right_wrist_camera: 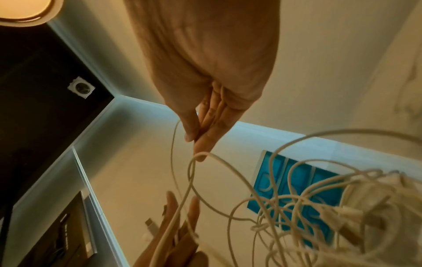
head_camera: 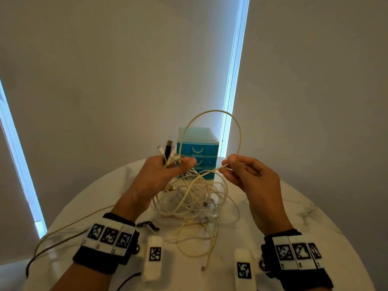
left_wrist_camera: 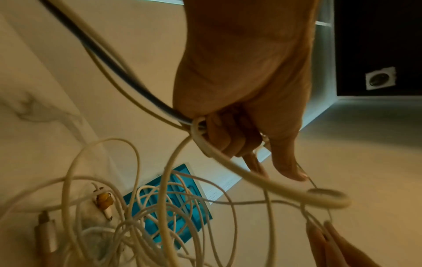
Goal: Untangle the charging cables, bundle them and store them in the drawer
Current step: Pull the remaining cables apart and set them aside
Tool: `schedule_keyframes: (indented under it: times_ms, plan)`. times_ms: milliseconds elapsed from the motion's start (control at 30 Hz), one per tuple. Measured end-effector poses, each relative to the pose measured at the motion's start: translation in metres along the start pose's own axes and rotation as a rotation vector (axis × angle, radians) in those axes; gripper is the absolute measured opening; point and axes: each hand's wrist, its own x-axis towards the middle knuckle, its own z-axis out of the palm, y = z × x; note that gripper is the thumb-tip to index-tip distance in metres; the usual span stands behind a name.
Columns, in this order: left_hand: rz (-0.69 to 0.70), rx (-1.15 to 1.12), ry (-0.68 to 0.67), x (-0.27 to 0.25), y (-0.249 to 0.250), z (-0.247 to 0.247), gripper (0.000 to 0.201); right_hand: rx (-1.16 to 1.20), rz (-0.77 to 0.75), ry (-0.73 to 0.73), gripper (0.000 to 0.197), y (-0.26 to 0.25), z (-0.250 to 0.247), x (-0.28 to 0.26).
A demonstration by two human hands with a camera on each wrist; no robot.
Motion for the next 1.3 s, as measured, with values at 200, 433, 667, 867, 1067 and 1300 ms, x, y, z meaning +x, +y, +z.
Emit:
schedule_keyframes:
  times_ms: [200,433,667,867,1067,1300]
  plan:
    - [0.024,0.101,-0.133,-0.003,0.001,0.010,0.022,0.085,0.023,0.001,0.022,0.004,0.011,-0.002]
    - [0.078,0.129,-0.078,-0.002,0.000,0.010,0.020,-0.070,0.035,-0.122,0.021,0.014,0.012,-0.001]
    - [-0.071,0.193,-0.108,0.001,-0.010,0.008,0.031,-0.335,-0.219,0.043,0.014,0.027,-0.005,0.008]
    - [-0.078,0.044,-0.012,0.004,-0.012,0.002,0.031,0.036,-0.131,0.282,0.026,0.016,-0.012,0.012]
    - [-0.109,-0.452,0.075,0.010,-0.008,-0.013,0.024,0.097,-0.007,0.291,0.022,0.016,-0.014,0.013]
    - [-0.126,-0.136,0.028,0.012,-0.016,-0.016,0.026,0.144,0.150,0.112,0.030,0.017,-0.016,0.013]
